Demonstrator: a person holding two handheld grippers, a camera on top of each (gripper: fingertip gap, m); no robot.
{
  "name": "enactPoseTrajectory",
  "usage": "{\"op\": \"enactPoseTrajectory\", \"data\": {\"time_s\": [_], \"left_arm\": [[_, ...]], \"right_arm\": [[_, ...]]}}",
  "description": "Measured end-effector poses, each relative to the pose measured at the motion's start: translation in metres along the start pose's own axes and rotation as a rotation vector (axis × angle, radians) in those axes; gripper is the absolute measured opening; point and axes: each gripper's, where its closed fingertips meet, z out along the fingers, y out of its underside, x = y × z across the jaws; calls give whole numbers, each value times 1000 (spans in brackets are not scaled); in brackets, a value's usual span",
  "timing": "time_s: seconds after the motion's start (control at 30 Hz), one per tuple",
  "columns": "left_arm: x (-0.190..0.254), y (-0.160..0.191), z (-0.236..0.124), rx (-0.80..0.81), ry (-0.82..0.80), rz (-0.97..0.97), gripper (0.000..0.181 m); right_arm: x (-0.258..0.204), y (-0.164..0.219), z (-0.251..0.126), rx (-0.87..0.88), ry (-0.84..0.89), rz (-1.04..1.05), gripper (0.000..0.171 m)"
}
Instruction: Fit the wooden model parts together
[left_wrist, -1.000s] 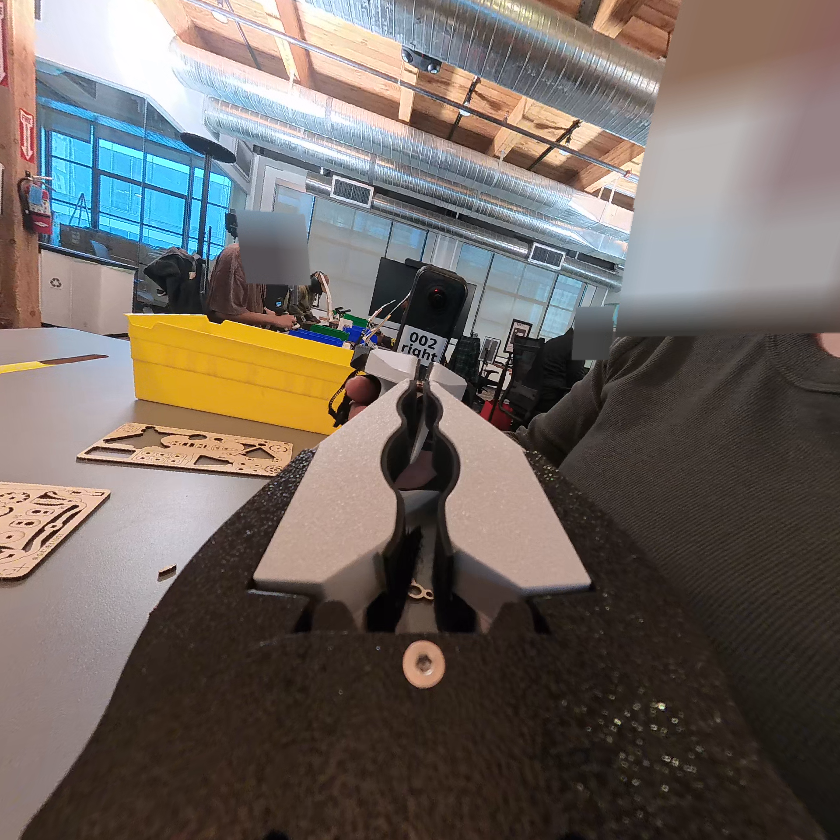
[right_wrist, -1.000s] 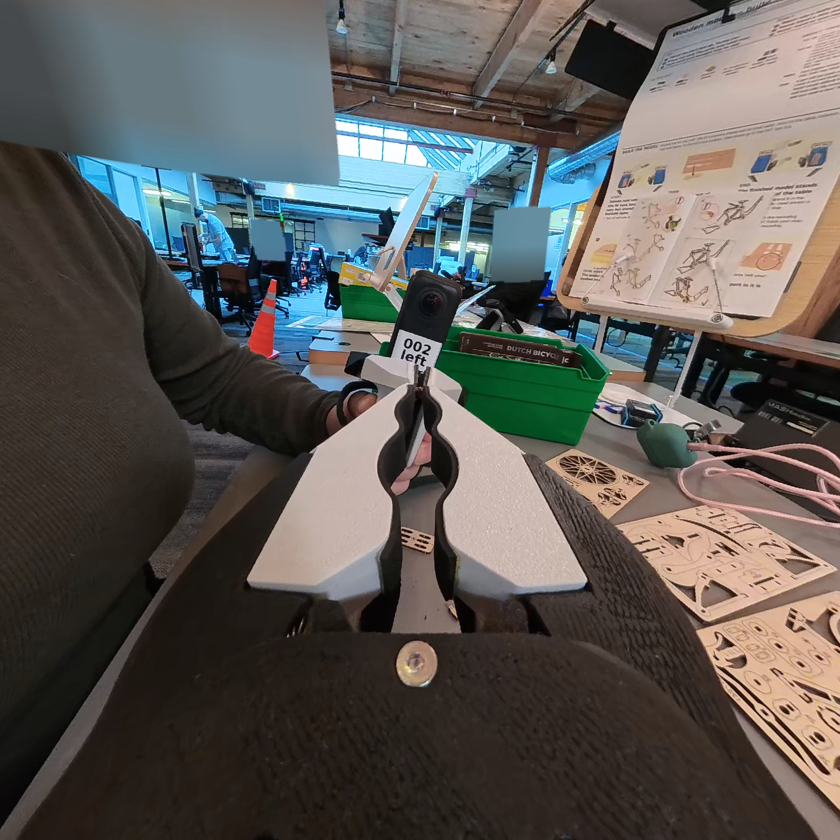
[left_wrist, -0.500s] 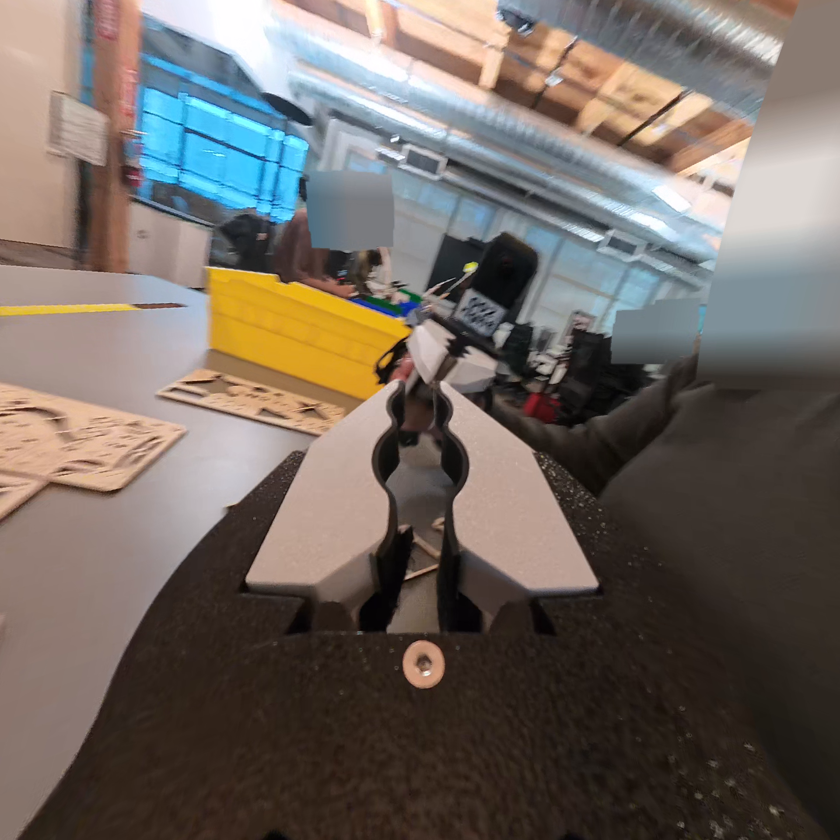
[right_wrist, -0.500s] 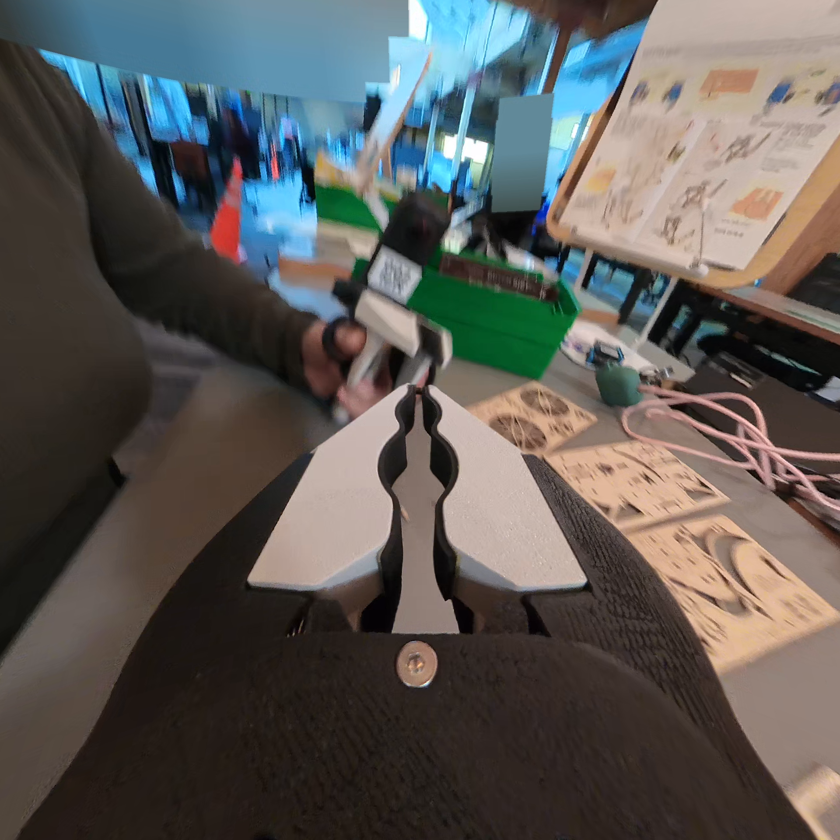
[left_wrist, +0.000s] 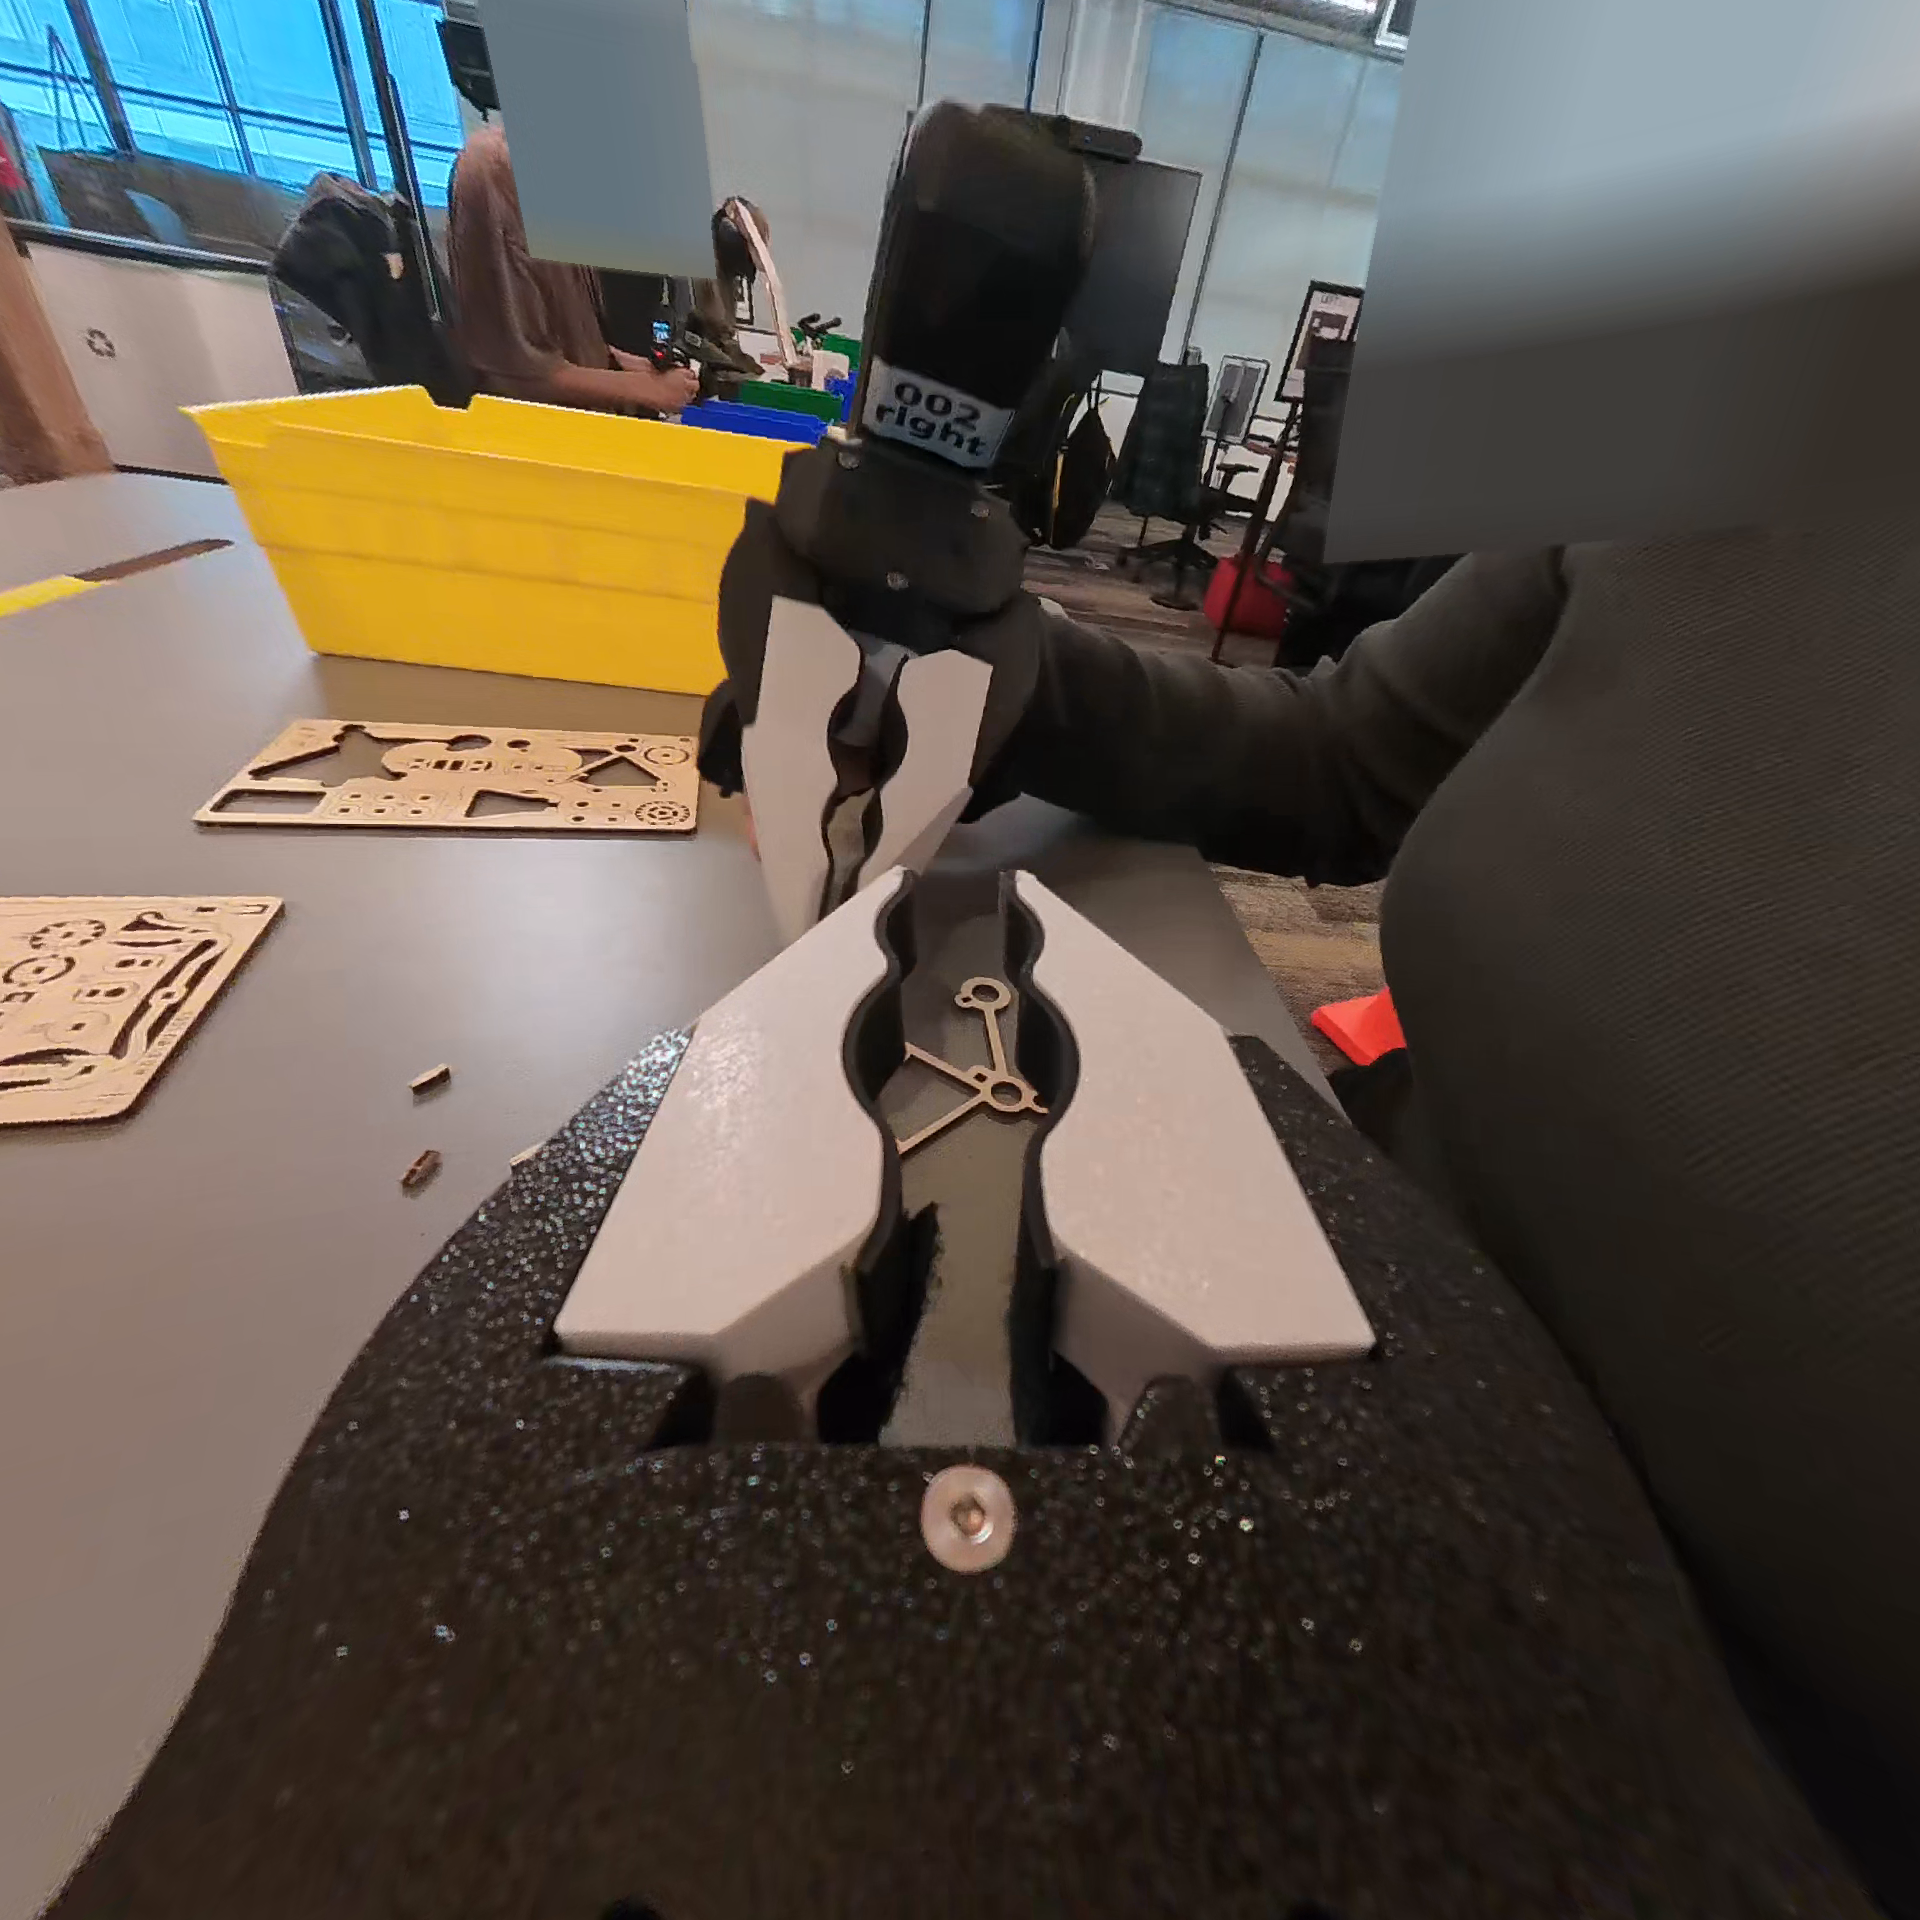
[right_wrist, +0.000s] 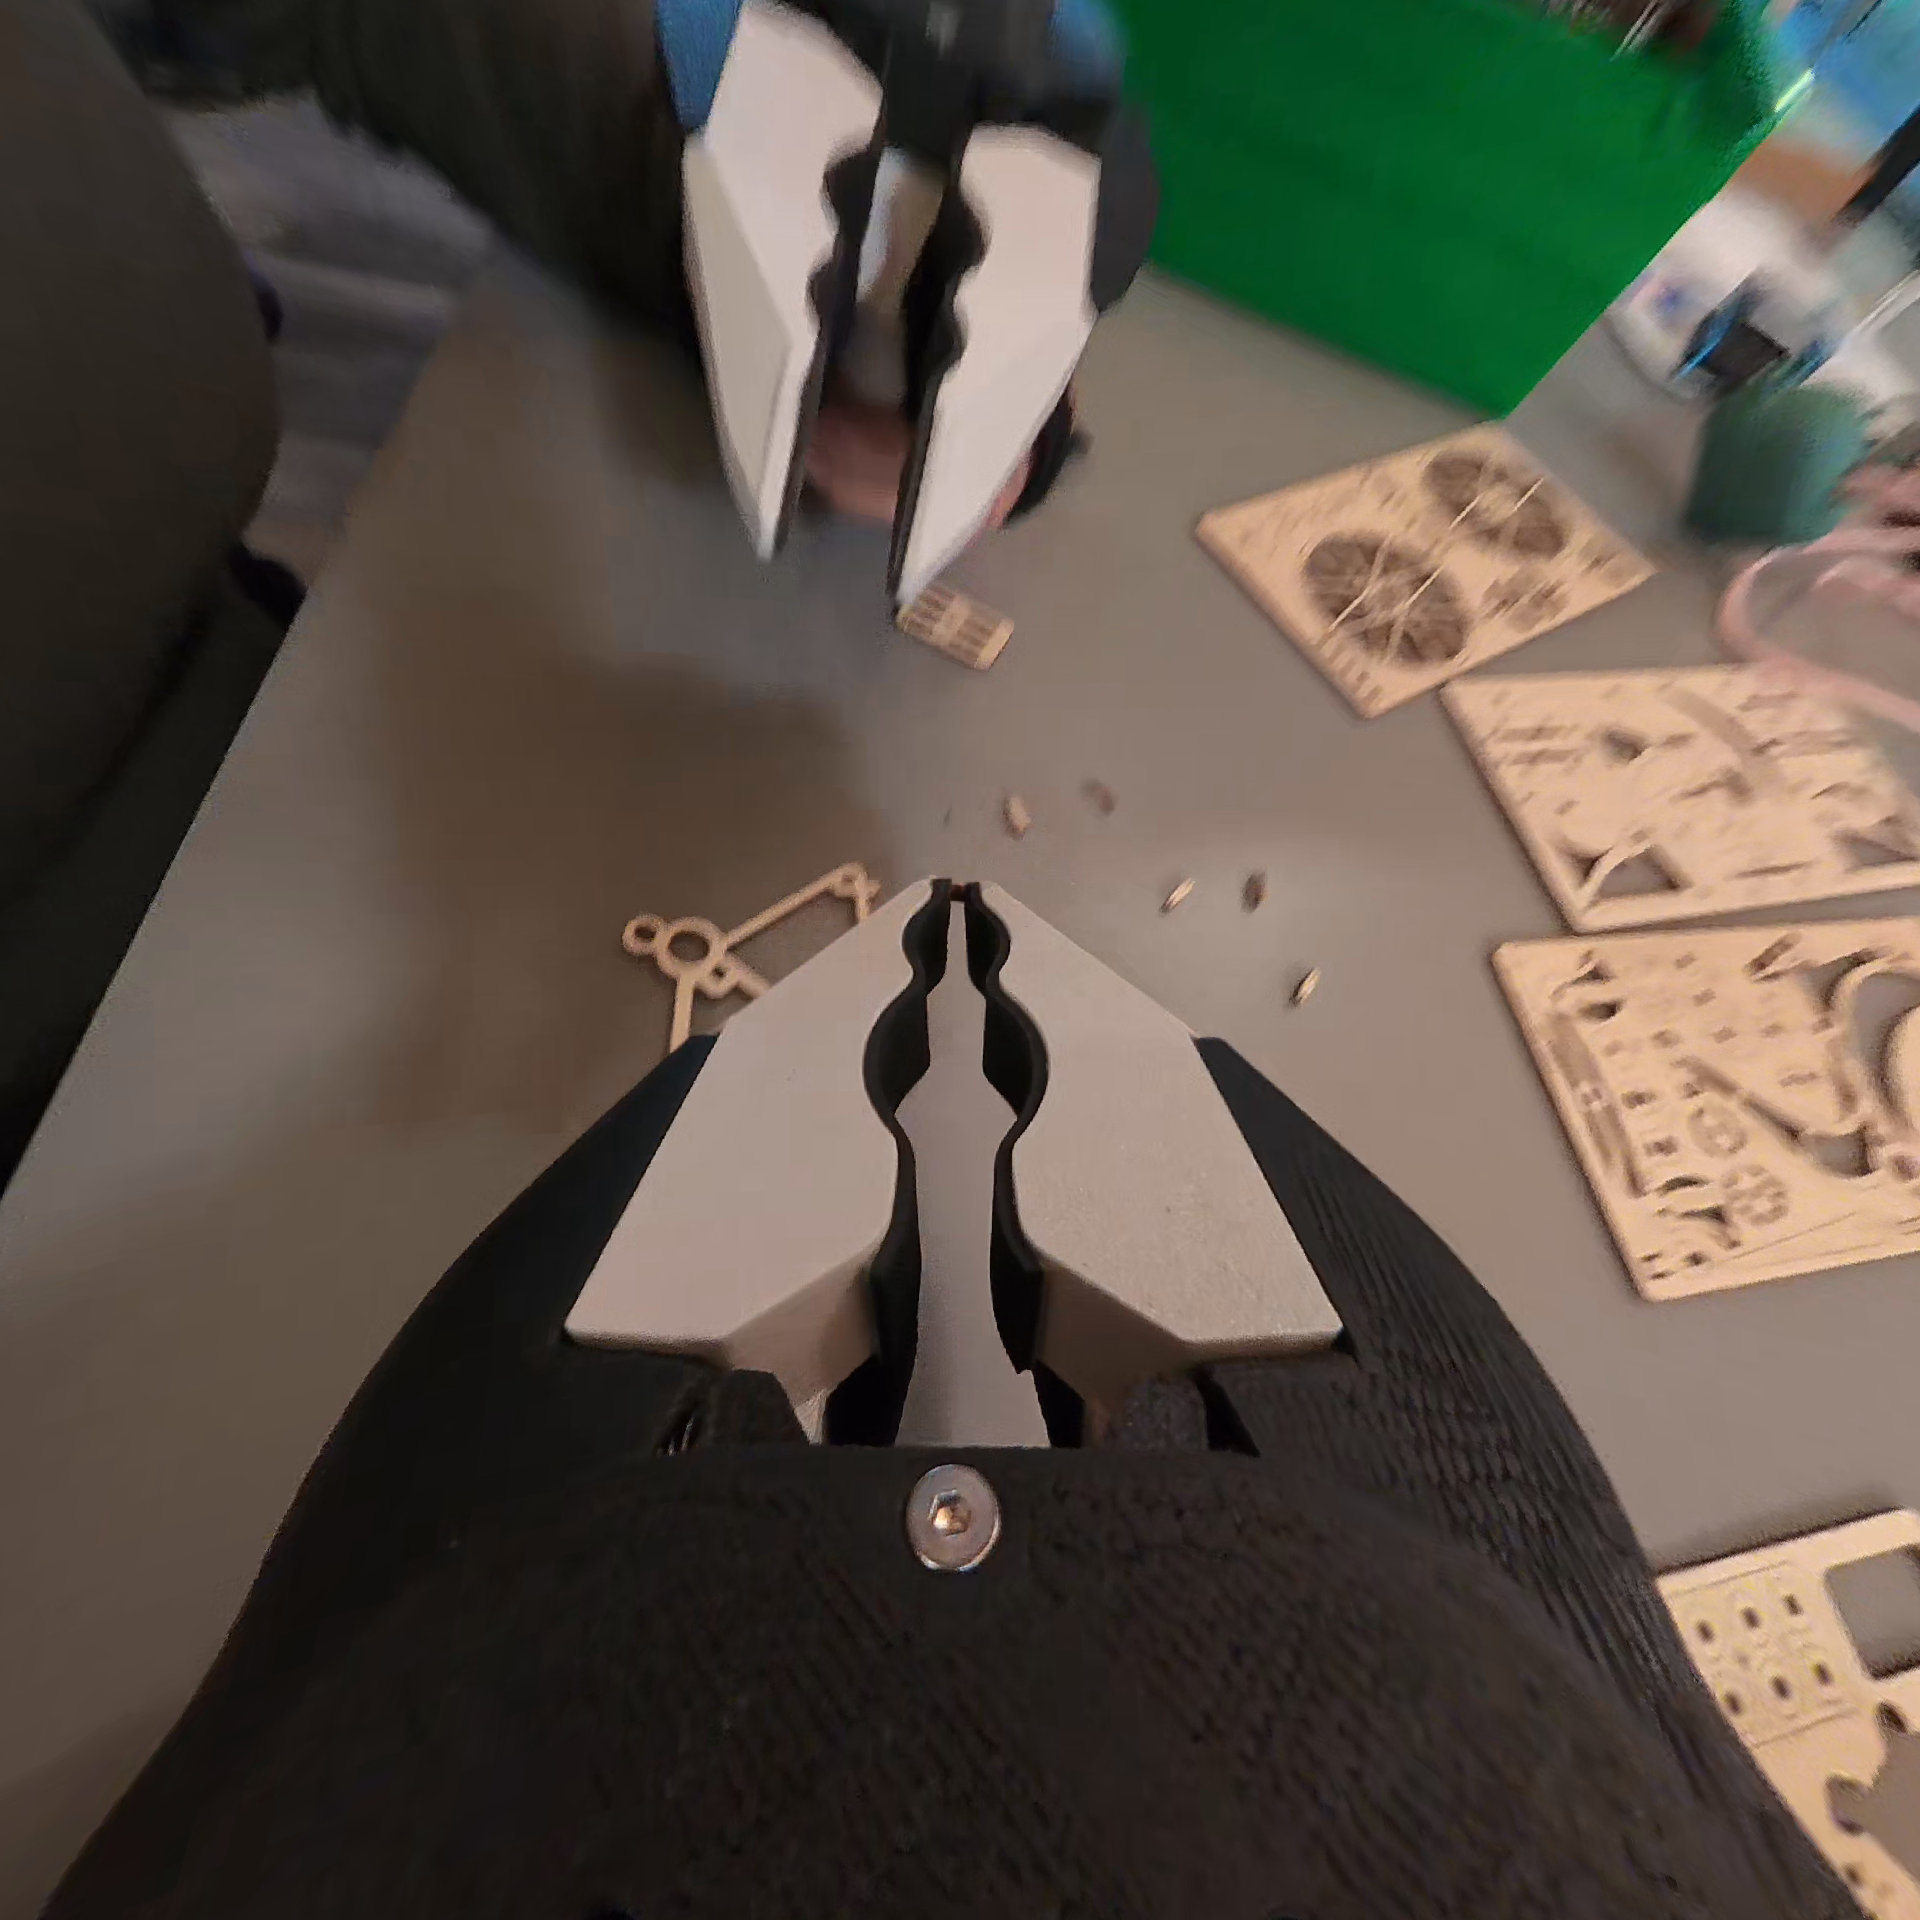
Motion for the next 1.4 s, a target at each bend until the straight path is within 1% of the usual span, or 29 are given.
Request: {"op": "enactPoseTrajectory", "data": {"time_s": [0.13,0.37,0.5,0.67,0.8,0.97,1.07,1.13,1.23,1.4], "left_arm": [[-6,-3,-3,19,-11,-32,14],[-9,0,-1,4,-32,-25,13],[-12,1,2,-14,-55,-3,13],[-13,15,10,-116,-99,79,12],[-9,28,15,-206,-100,165,12],[11,48,20,-339,-4,250,12],[18,61,22,-406,31,290,20],[20,61,22,-405,34,307,19],[19,55,20,-375,34,277,16],[8,51,13,-383,-21,272,13]], "right_arm": [[-6,15,-1,-75,-53,28,1],[-4,25,-5,-95,-58,54,1],[-4,24,-7,-97,-39,35,1],[-5,22,-5,-101,-29,6,1],[-9,21,-1,-108,-44,-11,1],[-12,20,5,-108,-61,-19,1],[-13,19,6,-110,-70,-20,1],[-14,20,7,-112,-70,-19,1],[-14,20,9,-110,-74,-13,1],[-14,17,12,-110,-74,-9,1]]}}
